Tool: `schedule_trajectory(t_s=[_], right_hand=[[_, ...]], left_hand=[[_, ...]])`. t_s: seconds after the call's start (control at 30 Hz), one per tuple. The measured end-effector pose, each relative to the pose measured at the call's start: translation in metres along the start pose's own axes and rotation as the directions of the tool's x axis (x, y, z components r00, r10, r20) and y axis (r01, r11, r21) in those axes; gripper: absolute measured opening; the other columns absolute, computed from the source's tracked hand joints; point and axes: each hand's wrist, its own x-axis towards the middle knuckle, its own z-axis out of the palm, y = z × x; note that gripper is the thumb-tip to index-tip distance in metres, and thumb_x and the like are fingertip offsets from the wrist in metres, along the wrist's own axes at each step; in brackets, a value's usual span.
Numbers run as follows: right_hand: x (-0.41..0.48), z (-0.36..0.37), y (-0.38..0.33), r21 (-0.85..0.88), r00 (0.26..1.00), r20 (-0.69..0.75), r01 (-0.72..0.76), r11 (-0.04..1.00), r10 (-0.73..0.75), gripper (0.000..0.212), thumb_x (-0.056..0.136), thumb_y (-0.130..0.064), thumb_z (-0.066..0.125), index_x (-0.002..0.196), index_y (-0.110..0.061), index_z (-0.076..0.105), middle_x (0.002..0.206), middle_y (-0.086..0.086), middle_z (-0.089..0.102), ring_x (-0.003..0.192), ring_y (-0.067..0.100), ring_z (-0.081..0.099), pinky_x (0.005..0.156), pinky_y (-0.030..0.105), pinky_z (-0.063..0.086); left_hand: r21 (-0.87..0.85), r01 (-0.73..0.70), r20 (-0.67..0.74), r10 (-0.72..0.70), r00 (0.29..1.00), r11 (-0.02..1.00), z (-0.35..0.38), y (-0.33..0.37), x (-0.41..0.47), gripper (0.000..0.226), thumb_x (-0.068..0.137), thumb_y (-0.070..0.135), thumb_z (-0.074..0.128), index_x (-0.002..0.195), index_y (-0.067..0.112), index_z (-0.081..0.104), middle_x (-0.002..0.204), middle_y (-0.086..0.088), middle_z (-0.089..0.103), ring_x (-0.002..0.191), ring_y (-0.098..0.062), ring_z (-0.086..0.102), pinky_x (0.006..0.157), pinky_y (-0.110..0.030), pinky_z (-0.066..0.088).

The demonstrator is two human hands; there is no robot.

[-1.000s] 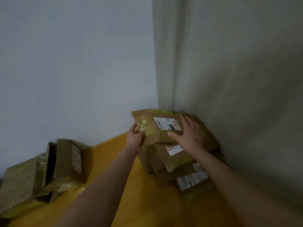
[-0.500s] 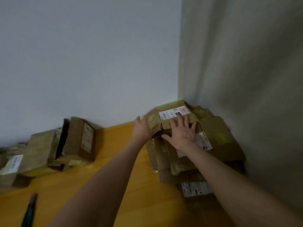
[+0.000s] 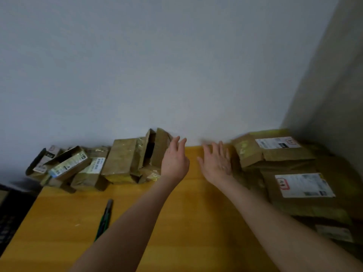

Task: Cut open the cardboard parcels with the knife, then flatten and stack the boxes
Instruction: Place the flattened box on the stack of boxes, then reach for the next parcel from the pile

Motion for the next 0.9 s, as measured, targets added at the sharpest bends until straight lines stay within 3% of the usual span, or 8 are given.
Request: schedule_trajectory(t_s=[0.13,0.2,0.37,0.43,0.57,0.67,0.73,0.9], right_hand=[[0.006,0.033,-0.071,0.096,0.999,0.022,-0.027,0.995,0.025,0.071,0.093,-0.061,0.038,0.15,-0.022,0.023,0.156,0.008,0.02,0.146,0.029,0.013,0.118,0.046,0.015],[0.01,0.049,-0.108,0.255,0.987,0.086,-0.155,0.954,0.137,0.084,0.086,-0.069,0.044,0.151,-0.021,0.02,0.157,0.007,0.02,0.144,0.028,0.018,0.115,0.046,0.023],[0.02,0.08,-0.169,0.573,0.907,0.266,-0.422,0.703,0.328,0.11,0.074,-0.075,0.058,0.154,-0.015,0.012,0.158,0.009,0.022,0.142,0.03,0.027,0.111,0.049,0.032],[0.021,0.087,-0.183,0.581,0.892,0.261,-0.451,0.678,0.37,0.098,0.08,-0.068,0.057,0.152,-0.014,0.019,0.152,0.01,0.034,0.136,0.031,0.038,0.107,0.047,0.039],[0.014,0.094,-0.193,0.484,0.873,0.141,-0.472,0.737,0.467,0.041,0.102,-0.035,0.036,0.132,-0.011,0.05,0.128,0.01,0.058,0.114,0.03,0.055,0.09,0.037,0.047],[0.0,0.088,-0.197,0.516,0.83,0.019,-0.485,0.706,0.557,0.034,0.104,-0.021,0.03,0.099,-0.008,0.061,0.097,0.007,0.06,0.088,0.025,0.056,0.071,0.031,0.041],[-0.017,0.084,-0.199,0.576,0.828,-0.043,-0.437,0.691,0.559,0.036,0.103,-0.018,0.031,0.074,-0.011,0.051,0.078,0.002,0.053,0.075,0.02,0.051,0.059,0.029,0.036],[-0.071,0.081,-0.213,0.687,0.854,-0.117,-0.3,0.662,0.508,0.037,0.103,-0.018,0.033,0.067,-0.015,0.041,0.068,0.001,0.044,0.059,0.012,0.04,0.051,0.024,0.028]], left_hand=[[-0.069,-0.009,-0.088,0.003,0.996,0.998,-0.017,-0.076,-0.001,0.052,0.093,0.012,0.051,0.143,0.004,0.04,0.149,-0.019,0.034,0.126,-0.035,0.049,0.095,-0.043,0.05],[-0.117,0.008,-0.082,-0.018,0.996,0.993,-0.024,-0.114,-0.001,0.054,0.094,0.016,0.053,0.144,0.006,0.036,0.15,-0.016,0.033,0.124,-0.033,0.05,0.091,-0.042,0.052],[-0.329,0.213,0.164,-0.166,0.972,0.92,-0.041,-0.182,0.0,0.053,0.099,0.023,0.048,0.147,0.01,0.031,0.145,-0.014,0.038,0.123,-0.03,0.051,0.097,-0.041,0.047],[-0.381,0.296,0.317,-0.177,0.932,0.876,-0.046,-0.196,0.002,0.053,0.1,0.024,0.048,0.147,0.009,0.03,0.14,-0.015,0.048,0.122,-0.03,0.053,0.097,-0.039,0.046],[-0.467,0.398,0.502,-0.134,0.855,0.789,-0.055,-0.2,-0.008,0.059,0.099,0.03,0.051,0.148,0.008,0.028,0.143,-0.01,0.048,0.128,-0.029,0.049,0.1,-0.034,0.041],[-0.508,0.399,0.505,-0.111,0.856,0.763,-0.054,-0.201,-0.018,0.068,0.094,0.039,0.057,0.147,0.007,0.029,0.143,-0.011,0.047,0.127,-0.029,0.049,0.105,-0.037,0.042],[-0.508,0.416,0.491,-0.144,0.859,0.754,-0.056,-0.202,-0.022,0.075,0.091,0.045,0.061,0.147,0.005,0.031,0.142,-0.011,0.048,0.125,-0.03,0.05,0.103,-0.039,0.044],[-0.421,0.342,0.362,-0.19,0.913,0.84,-0.081,-0.194,-0.046,0.042,0.099,0.032,0.052,0.13,0.004,0.053,0.12,-0.01,0.062,0.108,-0.028,0.06,0.089,-0.035,0.049]])
